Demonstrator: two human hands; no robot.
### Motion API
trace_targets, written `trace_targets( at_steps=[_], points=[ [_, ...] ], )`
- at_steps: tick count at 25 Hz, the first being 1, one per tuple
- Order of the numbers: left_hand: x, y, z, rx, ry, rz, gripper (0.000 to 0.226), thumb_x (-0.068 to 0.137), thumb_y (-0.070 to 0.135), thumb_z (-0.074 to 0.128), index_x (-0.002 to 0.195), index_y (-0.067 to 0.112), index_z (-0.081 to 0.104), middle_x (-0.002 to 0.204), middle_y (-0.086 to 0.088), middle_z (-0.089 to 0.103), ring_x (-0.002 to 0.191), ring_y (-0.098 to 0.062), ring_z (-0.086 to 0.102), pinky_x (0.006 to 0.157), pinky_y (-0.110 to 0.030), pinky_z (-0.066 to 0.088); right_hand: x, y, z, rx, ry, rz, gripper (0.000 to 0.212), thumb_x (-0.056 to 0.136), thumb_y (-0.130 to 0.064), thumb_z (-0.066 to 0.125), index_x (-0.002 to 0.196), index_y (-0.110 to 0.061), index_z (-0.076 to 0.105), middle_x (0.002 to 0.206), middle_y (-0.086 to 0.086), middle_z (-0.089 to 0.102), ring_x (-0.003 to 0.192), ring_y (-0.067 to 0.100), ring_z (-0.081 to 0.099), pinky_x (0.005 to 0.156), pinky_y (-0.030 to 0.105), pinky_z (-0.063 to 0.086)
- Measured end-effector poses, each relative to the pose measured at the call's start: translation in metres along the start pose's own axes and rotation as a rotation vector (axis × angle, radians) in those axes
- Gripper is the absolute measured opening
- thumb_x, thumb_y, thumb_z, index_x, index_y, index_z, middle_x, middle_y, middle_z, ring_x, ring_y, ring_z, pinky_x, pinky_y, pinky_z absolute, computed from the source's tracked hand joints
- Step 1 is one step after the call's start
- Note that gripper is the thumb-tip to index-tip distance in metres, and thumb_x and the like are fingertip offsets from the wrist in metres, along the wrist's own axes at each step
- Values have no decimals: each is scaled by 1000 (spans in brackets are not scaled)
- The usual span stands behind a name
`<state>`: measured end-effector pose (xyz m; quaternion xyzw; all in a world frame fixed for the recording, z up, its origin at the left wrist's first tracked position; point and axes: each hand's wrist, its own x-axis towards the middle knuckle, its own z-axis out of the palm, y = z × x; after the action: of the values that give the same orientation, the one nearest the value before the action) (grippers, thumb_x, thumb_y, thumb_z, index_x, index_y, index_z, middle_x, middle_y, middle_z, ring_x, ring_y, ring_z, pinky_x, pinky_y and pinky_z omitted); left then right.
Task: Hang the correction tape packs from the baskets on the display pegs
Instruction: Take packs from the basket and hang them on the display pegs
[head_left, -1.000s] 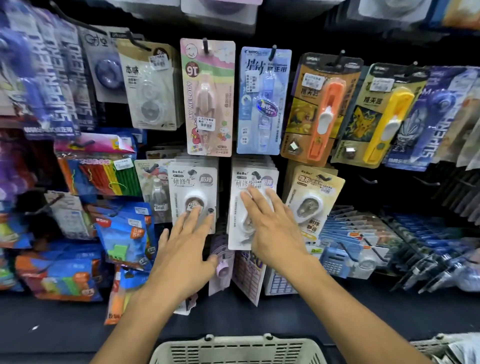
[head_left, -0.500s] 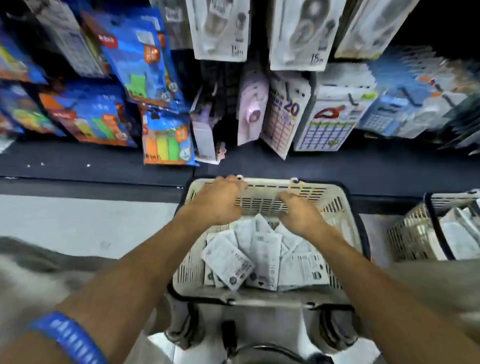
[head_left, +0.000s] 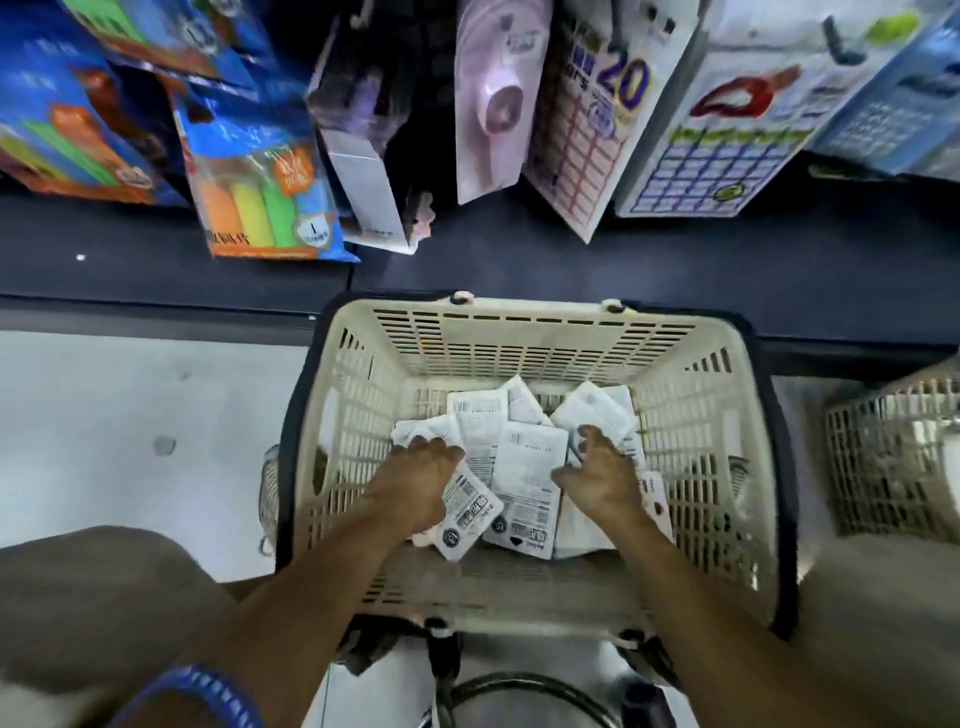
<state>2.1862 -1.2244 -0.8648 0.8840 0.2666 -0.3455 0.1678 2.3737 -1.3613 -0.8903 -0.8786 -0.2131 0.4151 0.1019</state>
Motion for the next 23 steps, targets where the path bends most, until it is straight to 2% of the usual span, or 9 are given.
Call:
trace_targets(
  at_steps=[3, 5, 8, 10, 11, 14, 17, 20, 23],
  points=[
    [23, 3, -7, 318, -98, 257, 83, 85, 11, 72, 156, 19, 29, 165, -11, 24, 154, -30, 16, 126, -48, 9, 6, -2, 6, -60, 54, 19, 43, 85, -26, 67, 127, -19, 59, 126, 6, 65, 117, 36, 57, 94, 42, 51],
    [38, 2, -12, 458, -160, 329, 80, 86, 8, 73, 155, 21, 34, 167, -12, 19, 156, -30, 11, 127, -50, 2, 11, -3, 8, -31, 79, 18, 37, 86, -23, 64, 122, -19, 62, 117, 6, 68, 109, 35, 60, 89, 42, 53],
    [50, 2, -23, 643, -245, 316, 58, 94, 15, 67, 147, 21, 47, 155, -10, 41, 146, -32, 30, 124, -47, 17, 13, -6, 10, 99, 0, -2, 33, 89, -18, 60, 122, -18, 63, 107, 7, 71, 97, 30, 65, 83, 41, 56],
    [55, 4, -25, 683, -294, 264, 51, 96, 16, 65, 145, 18, 50, 149, -12, 45, 138, -33, 40, 118, -45, 30, 12, -7, 13, 119, -23, -29, 29, 90, -16, 59, 119, -17, 63, 102, 6, 72, 92, 28, 67, 80, 42, 57],
    [54, 5, -26, 619, -292, 232, 50, 96, 16, 64, 144, 15, 50, 150, -14, 42, 138, -34, 40, 116, -45, 32, 12, -7, 13, 119, -17, -40, 27, 91, -15, 59, 117, -16, 63, 100, 5, 71, 90, 27, 67, 79, 42, 57],
    [53, 8, -26, 684, -267, 266, 52, 94, 21, 68, 144, 17, 51, 151, -10, 43, 142, -33, 33, 118, -49, 28, 11, -7, 14, 116, -14, -55, 25, 91, -14, 58, 116, -15, 62, 97, 6, 71, 87, 27, 66, 75, 39, 57],
    [57, 10, -21, 742, -283, 282, 40, 95, 22, 69, 133, 19, 57, 138, 1, 59, 135, -26, 42, 114, -39, 30, 12, -3, 12, 122, -25, -49, 26, 93, -16, 60, 118, -16, 62, 106, 5, 71, 90, 24, 64, 72, 32, 50],
    [52, 14, -16, 907, -251, 304, 26, 95, 29, 68, 119, 19, 66, 124, 8, 65, 125, -22, 47, 107, -35, 32, 11, 5, 10, 118, -43, -38, 30, 94, -18, 61, 124, -17, 61, 118, 3, 68, 99, 23, 62, 76, 29, 44],
    [50, 8, -19, 921, -142, 378, 19, 92, 26, 72, 110, 20, 70, 117, 9, 68, 125, -21, 47, 113, -39, 25, 12, 17, 1, 134, -26, -28, 32, 94, -15, 61, 126, -16, 63, 119, 5, 69, 95, 20, 60, 84, 32, 51]
  ],
)
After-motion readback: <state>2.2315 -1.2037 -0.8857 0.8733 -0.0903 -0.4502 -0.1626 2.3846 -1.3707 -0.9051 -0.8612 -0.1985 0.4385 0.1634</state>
